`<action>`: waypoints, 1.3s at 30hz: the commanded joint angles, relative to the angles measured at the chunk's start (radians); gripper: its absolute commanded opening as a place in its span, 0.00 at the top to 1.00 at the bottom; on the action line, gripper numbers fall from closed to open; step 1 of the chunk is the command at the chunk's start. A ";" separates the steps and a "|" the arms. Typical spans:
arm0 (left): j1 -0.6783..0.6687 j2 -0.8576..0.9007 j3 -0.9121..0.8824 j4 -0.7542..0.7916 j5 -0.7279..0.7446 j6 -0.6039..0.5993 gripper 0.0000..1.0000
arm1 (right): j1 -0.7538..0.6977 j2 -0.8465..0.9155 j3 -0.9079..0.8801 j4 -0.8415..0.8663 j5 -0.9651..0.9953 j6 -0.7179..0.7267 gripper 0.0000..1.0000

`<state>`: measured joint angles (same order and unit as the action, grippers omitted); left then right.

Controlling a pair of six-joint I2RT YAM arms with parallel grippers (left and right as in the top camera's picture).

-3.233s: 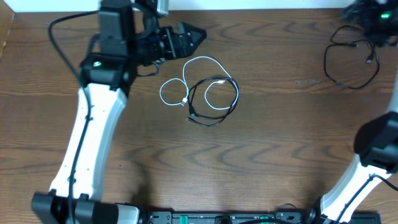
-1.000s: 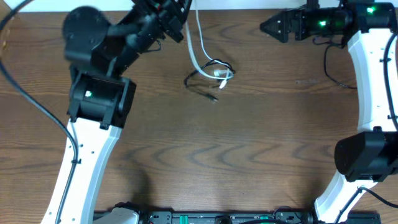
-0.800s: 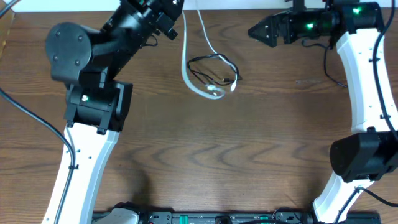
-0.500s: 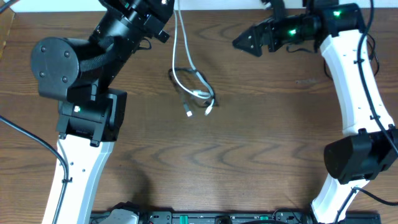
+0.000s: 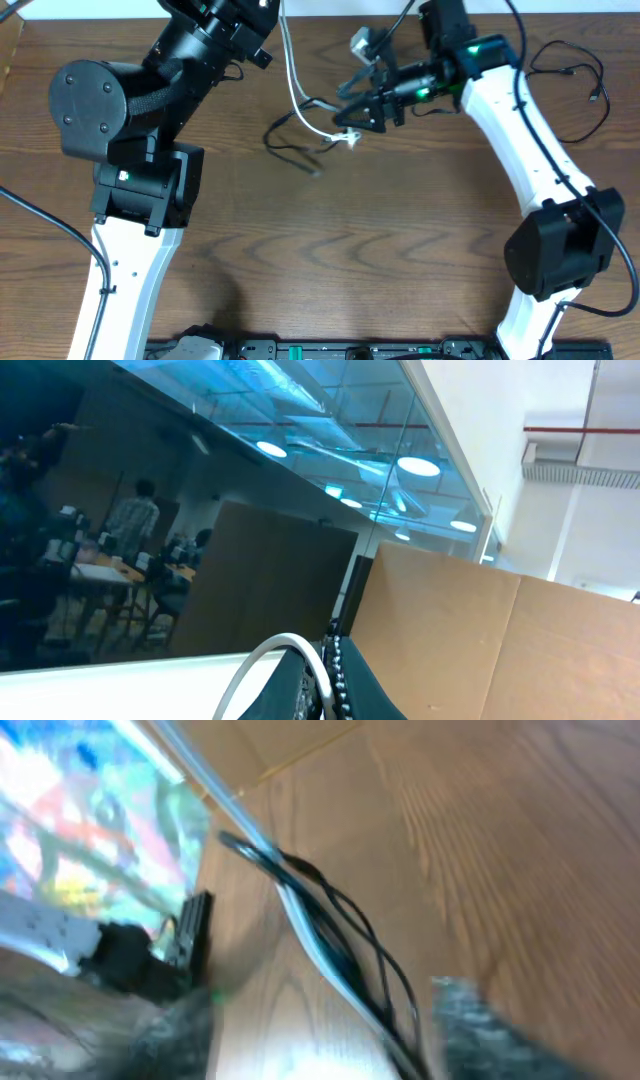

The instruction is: Untangle cables

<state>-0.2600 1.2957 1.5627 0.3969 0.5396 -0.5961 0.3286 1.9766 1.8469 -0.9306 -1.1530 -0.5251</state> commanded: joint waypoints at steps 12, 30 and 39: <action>0.018 -0.083 0.014 0.013 -0.088 -0.014 0.93 | 0.043 0.006 -0.165 0.198 0.647 0.636 0.99; 0.103 -0.100 0.026 0.010 -0.107 -0.016 0.92 | 0.004 0.006 -0.263 0.121 1.141 0.982 0.39; 0.142 -0.108 0.026 0.003 -0.106 -0.016 0.92 | -0.133 0.006 -0.365 0.133 1.220 0.987 0.23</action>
<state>-0.1299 1.2041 1.5631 0.3977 0.4385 -0.6243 0.2539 1.9812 1.4914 -0.8036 0.0540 0.4568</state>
